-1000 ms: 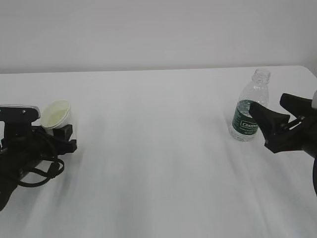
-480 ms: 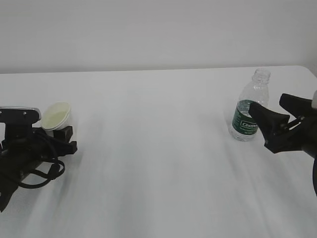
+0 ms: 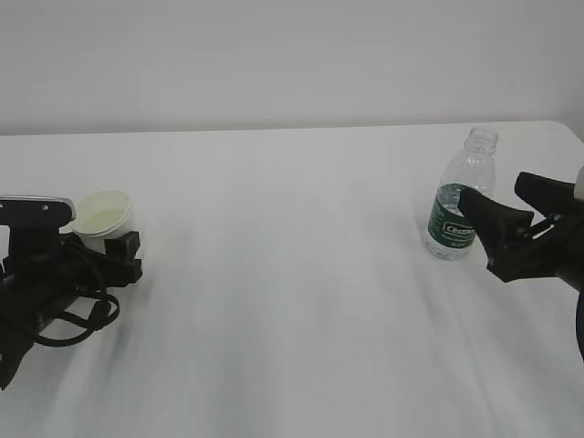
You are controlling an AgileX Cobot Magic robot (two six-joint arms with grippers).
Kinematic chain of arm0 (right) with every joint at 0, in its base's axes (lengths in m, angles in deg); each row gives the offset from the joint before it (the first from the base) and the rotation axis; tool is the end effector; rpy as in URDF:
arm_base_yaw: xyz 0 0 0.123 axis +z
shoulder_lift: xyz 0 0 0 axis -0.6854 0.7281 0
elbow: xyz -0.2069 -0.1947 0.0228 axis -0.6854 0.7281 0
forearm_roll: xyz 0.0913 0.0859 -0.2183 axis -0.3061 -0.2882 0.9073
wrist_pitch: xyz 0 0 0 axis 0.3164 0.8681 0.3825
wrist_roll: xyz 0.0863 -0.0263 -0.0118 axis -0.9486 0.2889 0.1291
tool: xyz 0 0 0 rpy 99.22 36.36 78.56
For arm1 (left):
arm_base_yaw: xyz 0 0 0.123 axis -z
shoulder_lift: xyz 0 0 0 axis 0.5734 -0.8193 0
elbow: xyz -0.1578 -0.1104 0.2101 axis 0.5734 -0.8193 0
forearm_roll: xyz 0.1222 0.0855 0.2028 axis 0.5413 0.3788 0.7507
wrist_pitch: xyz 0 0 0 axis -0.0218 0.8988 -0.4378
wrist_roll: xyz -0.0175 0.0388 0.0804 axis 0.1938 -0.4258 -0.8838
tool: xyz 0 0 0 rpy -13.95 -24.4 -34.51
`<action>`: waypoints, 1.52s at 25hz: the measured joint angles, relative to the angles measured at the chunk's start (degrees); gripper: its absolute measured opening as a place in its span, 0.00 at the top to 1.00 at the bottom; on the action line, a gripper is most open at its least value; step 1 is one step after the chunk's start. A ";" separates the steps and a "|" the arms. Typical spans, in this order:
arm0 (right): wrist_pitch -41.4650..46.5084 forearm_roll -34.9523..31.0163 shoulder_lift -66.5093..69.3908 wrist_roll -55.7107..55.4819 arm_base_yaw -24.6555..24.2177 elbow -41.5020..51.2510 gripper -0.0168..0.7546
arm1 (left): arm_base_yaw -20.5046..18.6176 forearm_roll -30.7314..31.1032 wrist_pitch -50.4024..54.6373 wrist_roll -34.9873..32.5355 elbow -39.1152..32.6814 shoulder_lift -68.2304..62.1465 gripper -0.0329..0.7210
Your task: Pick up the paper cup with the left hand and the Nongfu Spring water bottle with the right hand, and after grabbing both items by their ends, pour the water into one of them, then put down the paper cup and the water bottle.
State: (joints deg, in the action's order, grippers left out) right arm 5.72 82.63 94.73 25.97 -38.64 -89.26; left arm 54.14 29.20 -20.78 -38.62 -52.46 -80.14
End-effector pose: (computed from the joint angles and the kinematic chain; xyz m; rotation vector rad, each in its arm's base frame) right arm 0.2345 0.0435 0.1654 -0.3110 1.6531 0.2532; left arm 0.2951 -0.0839 0.0714 0.0541 1.9100 -0.1355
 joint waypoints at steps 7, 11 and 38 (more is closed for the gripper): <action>0.00 0.00 0.00 0.00 0.00 0.00 0.22 | 0.00 0.00 -0.73 0.00 -0.10 0.00 0.14; 0.00 0.00 0.00 0.00 0.00 0.00 0.22 | 0.00 0.00 -0.86 0.00 -1.52 0.11 0.13; 0.00 2.51 0.00 -0.93 0.00 0.00 0.22 | 0.00 3.50 -0.86 0.10 -19.16 18.02 0.17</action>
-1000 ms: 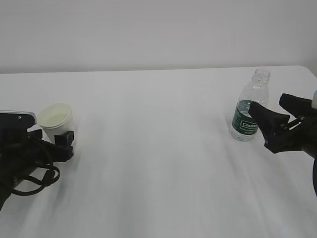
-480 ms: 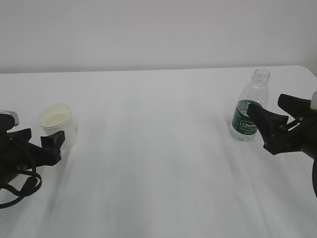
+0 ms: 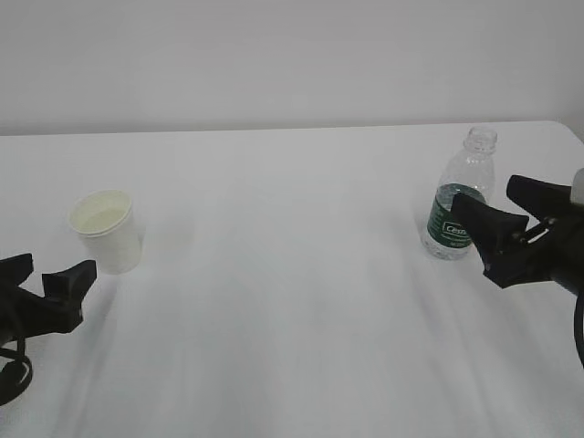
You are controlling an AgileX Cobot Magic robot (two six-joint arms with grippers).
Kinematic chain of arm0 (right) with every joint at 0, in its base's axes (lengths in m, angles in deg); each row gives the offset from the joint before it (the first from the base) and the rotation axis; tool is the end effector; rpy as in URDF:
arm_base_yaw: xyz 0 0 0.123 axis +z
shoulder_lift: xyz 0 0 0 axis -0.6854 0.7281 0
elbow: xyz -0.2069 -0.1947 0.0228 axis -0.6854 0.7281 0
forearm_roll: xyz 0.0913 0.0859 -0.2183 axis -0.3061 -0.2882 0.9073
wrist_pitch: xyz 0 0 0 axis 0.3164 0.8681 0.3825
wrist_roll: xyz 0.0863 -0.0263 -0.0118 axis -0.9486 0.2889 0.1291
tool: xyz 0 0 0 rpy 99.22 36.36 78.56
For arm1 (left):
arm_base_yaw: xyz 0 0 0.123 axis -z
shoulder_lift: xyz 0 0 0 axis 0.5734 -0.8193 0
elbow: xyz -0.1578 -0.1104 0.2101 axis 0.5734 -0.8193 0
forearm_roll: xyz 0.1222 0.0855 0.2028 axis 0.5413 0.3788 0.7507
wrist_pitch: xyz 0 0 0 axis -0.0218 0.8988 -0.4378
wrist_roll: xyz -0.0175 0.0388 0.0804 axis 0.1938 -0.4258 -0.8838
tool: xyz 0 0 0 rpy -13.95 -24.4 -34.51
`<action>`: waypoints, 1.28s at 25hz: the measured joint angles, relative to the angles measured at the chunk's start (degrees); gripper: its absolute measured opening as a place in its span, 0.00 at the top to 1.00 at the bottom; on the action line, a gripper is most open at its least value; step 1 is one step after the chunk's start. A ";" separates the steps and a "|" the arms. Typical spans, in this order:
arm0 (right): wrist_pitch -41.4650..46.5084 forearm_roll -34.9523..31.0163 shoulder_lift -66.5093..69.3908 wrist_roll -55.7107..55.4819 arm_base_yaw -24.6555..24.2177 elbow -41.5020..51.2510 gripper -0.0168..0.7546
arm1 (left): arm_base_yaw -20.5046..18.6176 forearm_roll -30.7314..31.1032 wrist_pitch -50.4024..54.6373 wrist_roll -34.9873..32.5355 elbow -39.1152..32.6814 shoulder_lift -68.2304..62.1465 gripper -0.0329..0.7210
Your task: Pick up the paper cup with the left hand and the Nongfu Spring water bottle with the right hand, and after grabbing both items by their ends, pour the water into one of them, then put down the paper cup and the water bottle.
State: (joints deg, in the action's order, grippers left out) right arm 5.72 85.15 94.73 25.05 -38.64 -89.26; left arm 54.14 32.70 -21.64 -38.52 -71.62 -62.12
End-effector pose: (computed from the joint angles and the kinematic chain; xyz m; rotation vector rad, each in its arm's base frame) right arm 0.2332 0.0468 0.1650 -0.3435 1.6527 0.2843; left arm 0.2156 -0.0614 0.1129 0.1168 1.9120 -0.1683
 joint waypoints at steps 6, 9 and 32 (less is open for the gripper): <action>0.00 -2.52 0.00 -1.93 0.00 0.00 0.22 | 0.00 0.28 0.00 0.00 -2.66 5.37 0.18; 0.00 -3.64 0.00 -2.35 0.00 0.00 0.22 | 0.00 0.28 0.00 0.30 -2.66 7.90 0.18; 20.12 -3.23 -9.27 -5.38 0.00 -9.30 0.22 | 0.00 -1.68 12.47 1.08 8.98 30.65 0.20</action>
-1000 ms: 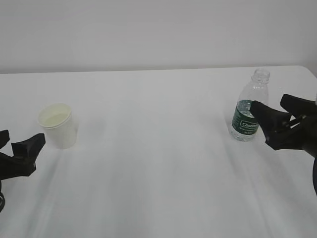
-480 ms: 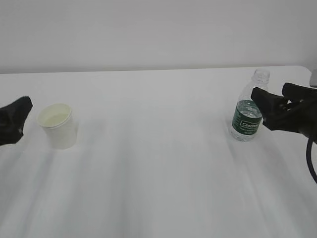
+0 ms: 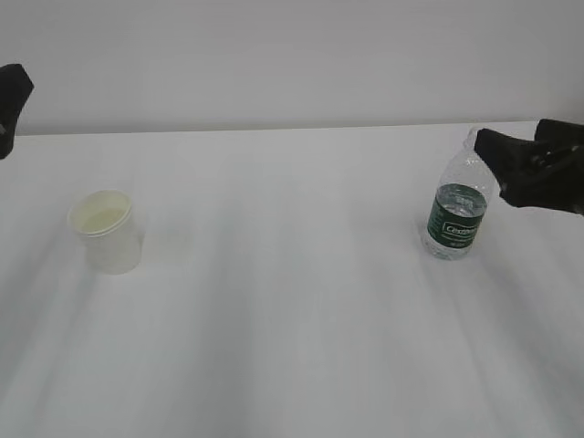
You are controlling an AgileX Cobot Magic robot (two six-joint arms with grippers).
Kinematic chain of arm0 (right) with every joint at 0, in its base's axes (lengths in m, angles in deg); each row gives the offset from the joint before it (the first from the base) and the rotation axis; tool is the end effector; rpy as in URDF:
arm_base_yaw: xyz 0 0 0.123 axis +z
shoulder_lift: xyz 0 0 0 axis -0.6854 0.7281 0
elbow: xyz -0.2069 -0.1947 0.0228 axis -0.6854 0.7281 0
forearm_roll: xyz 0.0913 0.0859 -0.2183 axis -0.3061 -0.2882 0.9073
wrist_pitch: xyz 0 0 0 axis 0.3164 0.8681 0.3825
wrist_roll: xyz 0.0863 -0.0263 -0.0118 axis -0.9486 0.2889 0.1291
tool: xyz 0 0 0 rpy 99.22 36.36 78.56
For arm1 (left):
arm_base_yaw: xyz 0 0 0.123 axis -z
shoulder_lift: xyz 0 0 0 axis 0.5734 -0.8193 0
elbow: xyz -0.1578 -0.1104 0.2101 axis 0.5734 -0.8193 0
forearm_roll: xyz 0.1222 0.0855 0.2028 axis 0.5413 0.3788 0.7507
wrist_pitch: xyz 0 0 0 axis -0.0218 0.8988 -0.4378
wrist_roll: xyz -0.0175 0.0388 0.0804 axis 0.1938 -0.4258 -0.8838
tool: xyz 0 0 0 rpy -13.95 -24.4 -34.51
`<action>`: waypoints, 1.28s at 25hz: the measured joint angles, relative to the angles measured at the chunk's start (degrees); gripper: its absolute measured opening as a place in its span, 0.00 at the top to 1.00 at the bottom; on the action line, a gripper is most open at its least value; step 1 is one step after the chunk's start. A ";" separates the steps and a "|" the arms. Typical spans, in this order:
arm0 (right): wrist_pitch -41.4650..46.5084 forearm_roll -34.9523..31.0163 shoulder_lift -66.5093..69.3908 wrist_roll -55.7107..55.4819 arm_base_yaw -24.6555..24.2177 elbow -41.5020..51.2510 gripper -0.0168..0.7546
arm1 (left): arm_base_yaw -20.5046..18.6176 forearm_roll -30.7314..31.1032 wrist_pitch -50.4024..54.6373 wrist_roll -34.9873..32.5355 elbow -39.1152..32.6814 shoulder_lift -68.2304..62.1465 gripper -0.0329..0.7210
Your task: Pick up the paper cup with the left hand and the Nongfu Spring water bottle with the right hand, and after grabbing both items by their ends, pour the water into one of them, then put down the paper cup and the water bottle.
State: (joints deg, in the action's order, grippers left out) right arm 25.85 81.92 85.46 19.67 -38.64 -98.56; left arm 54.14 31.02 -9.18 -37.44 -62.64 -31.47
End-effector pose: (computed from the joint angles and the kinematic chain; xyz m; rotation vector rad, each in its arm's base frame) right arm 0.2578 0.0392 0.2114 -0.2316 1.6969 0.2225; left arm 0.2182 -0.0617 0.2506 -0.0078 1.4539 -0.3149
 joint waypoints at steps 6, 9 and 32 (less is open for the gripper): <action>11.41 0.38 -11.29 -0.13 0.00 0.00 0.22 | 0.00 0.10 9.39 0.00 3.76 4.83 0.20; 15.33 0.42 -16.85 -0.25 0.00 0.00 0.22 | 0.00 0.36 13.44 0.09 4.01 8.06 0.20; 43.90 1.57 -47.55 -0.46 0.00 0.00 0.22 | 0.00 8.88 47.04 0.22 4.01 33.86 0.24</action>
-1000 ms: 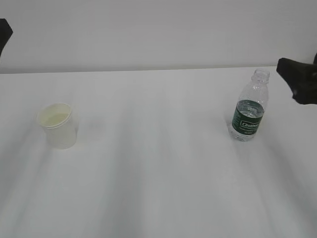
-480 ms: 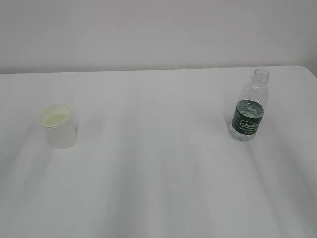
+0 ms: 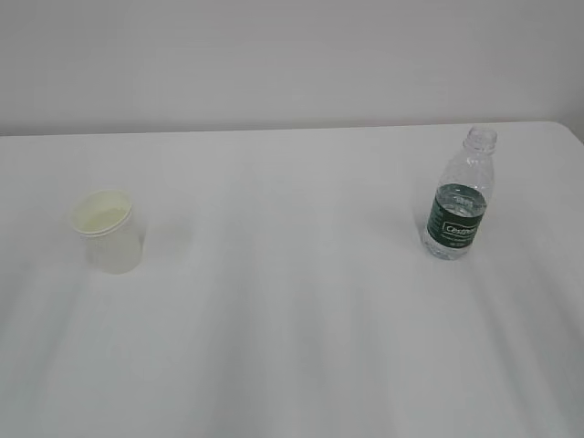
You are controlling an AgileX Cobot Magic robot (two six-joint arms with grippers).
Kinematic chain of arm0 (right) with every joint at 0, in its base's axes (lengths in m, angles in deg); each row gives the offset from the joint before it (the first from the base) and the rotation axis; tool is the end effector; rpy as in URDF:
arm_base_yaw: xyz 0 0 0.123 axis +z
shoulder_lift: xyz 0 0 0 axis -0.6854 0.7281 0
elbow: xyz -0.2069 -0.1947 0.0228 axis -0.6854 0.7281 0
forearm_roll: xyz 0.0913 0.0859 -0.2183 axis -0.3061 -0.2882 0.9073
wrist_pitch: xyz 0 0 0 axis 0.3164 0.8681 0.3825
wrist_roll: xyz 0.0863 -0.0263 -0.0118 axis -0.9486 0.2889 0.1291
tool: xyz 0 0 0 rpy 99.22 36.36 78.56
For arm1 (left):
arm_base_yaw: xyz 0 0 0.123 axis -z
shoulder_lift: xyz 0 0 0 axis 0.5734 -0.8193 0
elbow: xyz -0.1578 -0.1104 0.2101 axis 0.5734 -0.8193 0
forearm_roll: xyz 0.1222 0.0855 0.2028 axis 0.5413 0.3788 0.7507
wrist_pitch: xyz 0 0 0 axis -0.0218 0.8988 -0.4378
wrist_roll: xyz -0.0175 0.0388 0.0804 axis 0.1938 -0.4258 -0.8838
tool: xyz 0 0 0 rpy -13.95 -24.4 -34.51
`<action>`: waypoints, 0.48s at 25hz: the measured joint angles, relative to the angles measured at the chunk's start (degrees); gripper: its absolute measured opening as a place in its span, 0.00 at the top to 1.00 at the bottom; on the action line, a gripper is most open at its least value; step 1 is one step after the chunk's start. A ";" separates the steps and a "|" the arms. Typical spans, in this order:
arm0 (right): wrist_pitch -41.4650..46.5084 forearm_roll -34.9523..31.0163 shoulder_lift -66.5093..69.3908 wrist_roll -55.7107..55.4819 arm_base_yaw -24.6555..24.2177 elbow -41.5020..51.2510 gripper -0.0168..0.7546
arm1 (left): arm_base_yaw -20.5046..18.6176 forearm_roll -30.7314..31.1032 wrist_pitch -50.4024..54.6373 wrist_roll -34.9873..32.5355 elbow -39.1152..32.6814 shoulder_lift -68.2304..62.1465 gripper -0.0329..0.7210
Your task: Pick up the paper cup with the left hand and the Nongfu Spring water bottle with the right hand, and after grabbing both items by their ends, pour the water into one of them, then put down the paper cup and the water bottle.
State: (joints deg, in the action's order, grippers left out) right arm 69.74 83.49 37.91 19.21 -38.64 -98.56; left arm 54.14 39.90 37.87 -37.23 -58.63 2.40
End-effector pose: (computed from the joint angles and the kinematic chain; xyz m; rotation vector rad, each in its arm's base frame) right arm 0.1319 0.0113 0.3127 -0.1653 1.6185 -0.0209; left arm 0.1335 -0.0460 0.3111 0.1854 1.5963 -0.3351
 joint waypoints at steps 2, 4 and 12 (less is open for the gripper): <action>1.97 0.00 -1.40 0.00 0.00 0.00 0.22 | 0.00 0.25 2.93 0.00 0.00 1.71 0.24; 4.50 0.00 -2.98 0.00 0.00 0.00 0.22 | 0.00 0.25 5.70 0.00 0.00 3.75 0.25; 14.45 -0.59 -10.79 0.00 0.00 0.00 0.25 | 0.00 0.59 15.33 0.00 0.00 11.00 0.25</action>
State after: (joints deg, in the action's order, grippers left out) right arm 84.20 82.90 27.12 19.21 -38.64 -98.56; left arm 54.14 40.49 53.19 -37.23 -58.63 13.39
